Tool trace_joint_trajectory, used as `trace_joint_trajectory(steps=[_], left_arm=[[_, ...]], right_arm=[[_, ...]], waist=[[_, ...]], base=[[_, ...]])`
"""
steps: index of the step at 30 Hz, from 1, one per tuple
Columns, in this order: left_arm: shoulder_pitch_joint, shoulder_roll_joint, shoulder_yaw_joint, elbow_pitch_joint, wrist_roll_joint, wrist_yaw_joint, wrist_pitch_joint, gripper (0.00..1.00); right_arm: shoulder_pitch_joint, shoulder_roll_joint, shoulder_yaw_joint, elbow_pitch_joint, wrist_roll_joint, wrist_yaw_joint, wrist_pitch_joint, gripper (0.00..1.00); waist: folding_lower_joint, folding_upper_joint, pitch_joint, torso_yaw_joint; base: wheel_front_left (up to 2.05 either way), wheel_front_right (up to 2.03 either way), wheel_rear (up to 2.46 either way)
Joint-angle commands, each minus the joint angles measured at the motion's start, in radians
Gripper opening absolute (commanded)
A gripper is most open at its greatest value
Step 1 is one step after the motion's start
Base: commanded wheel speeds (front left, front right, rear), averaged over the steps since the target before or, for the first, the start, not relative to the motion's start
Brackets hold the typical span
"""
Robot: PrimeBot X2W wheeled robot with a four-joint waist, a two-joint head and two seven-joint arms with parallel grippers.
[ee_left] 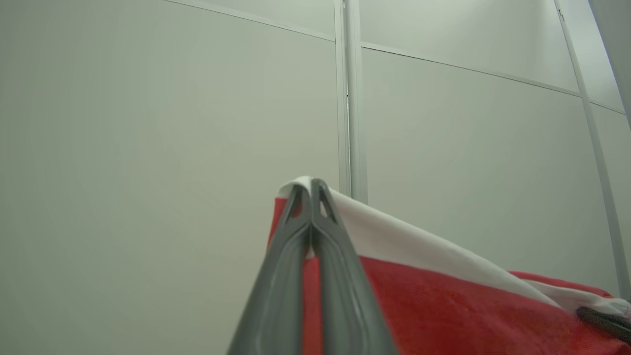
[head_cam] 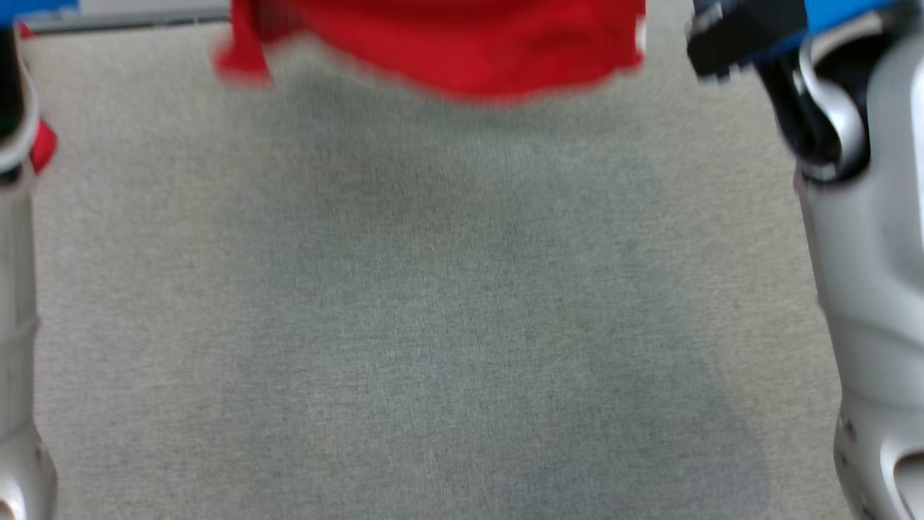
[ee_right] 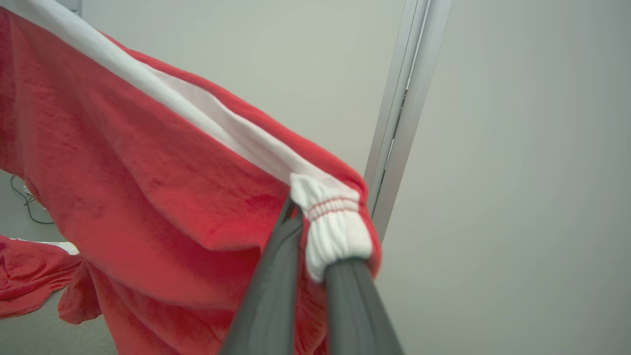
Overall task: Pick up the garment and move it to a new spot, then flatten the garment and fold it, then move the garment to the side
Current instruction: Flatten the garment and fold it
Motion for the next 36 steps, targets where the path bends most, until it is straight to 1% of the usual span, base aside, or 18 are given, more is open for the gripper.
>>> trace_joint_trajectory(steps=[1, 5, 10, 12, 16, 21, 25, 28, 33, 36], left_arm=[[-0.04, -0.003, -0.009, 0.044, 0.015, -0.005, -0.022, 0.0], [-0.092, -0.026, -0.038, 0.161, 0.026, -0.013, -0.068, 0.0], [-0.025, -0.056, -0.068, 0.248, 0.011, -0.019, -0.101, 0.0], [0.01, -0.063, -0.071, 0.253, 0.005, -0.022, -0.107, 0.0], [0.111, -0.091, -0.034, 0.172, -0.008, -0.023, -0.107, 0.0], [0.278, -0.13, -0.009, 0.02, -0.032, -0.023, -0.108, 0.0], [0.411, -0.171, 0.025, -0.087, -0.064, -0.021, -0.108, 0.0], [0.505, -0.196, 0.048, -0.156, -0.066, -0.021, -0.108, 0.0], [0.654, -0.205, 0.062, -0.259, -0.038, -0.021, -0.107, 0.0], [0.751, -0.198, 0.067, -0.32, -0.021, -0.021, -0.107, 0.0]], right_arm=[[-0.052, 0.009, 0.0, 0.056, -0.035, 0.0, -0.037, 0.0], [-0.122, 0.037, 0.019, 0.211, -0.103, 0.0, -0.125, 0.0], [-0.077, 0.058, 0.074, 0.362, -0.124, 0.0, -0.227, 0.0], [-0.057, 0.06, 0.095, 0.398, -0.117, 0.0, -0.267, 0.0], [-0.008, 0.054, 0.135, 0.422, -0.098, 0.0, -0.329, 0.0], [0.103, 0.027, 0.163, 0.361, -0.063, 0.0, -0.365, 0.0], [0.227, 0.002, 0.159, 0.27, -0.039, 0.0, -0.367, 0.0], [0.33, 0.001, 0.147, 0.197, -0.031, 0.0, -0.358, 0.0], [0.496, 0.011, 0.136, 0.074, -0.024, 0.0, -0.327, 0.0], [0.601, 0.017, 0.132, -0.002, -0.02, 0.0, -0.304, 0.0]], waist=[[-0.0003, 0.0, 0.048, 0.023], [-0.0003, 0.0, 0.128, 0.031], [-0.0003, 0.0, 0.192, 0.042], [-0.0003, 0.0, 0.204, 0.045], [-0.0003, 0.0, 0.211, 0.05], [-0.0003, 0.0, 0.185, 0.062], [-0.0003, 0.0, 0.151, 0.07], [-0.0003, 0.0, 0.111, 0.075], [-0.0003, 0.0, 0.025, 0.078], [-0.0003, 0.0, -0.033, 0.074]], base=[[0.0, 0.0, 0.0], [0.0, 0.0, 0.0], [0.0, 0.0, 0.0], [0.0, 0.0, 0.0], [0.0, 0.0, 0.0], [0.0, 0.0, 0.0], [0.0, 0.0, 0.0], [0.0, 0.0, 0.0], [0.0, 0.0, 0.0], [0.0, 0.0, 0.0]])
